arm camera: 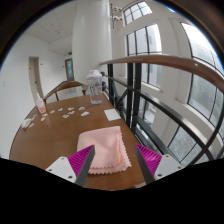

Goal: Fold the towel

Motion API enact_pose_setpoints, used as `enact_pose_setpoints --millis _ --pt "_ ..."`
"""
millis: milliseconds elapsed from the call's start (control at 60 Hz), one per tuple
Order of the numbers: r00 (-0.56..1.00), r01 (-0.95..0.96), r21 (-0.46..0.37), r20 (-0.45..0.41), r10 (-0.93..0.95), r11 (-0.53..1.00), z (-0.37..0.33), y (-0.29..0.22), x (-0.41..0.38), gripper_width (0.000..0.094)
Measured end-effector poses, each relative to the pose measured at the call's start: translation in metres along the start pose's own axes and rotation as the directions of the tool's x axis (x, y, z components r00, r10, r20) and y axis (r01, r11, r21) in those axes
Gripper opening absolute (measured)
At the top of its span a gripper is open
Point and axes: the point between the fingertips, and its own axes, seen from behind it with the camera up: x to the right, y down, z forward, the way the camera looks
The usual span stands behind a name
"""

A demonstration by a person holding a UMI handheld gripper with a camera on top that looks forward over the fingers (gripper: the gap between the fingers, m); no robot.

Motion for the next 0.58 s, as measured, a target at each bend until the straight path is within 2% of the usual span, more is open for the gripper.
enact_pose_setpoints --millis 217,350,483,583 --pt "0.996 0.068 0.109 0.045 -0.073 0.992 -0.087 -0.006 -0.039 0.0832" --pt "0.987 0.146 0.167 0.042 -0.155 0.975 -0.129 -0.003 -0.057 0.0831" --pt "0.989 0.13 0.203 0.046 -0.142 0.971 -0.149 -0.004 -0.057 0.0835" --pt "0.99 0.094 0.207 0.08 -0.113 0.974 -0.149 -0.002 -0.061 0.0838"
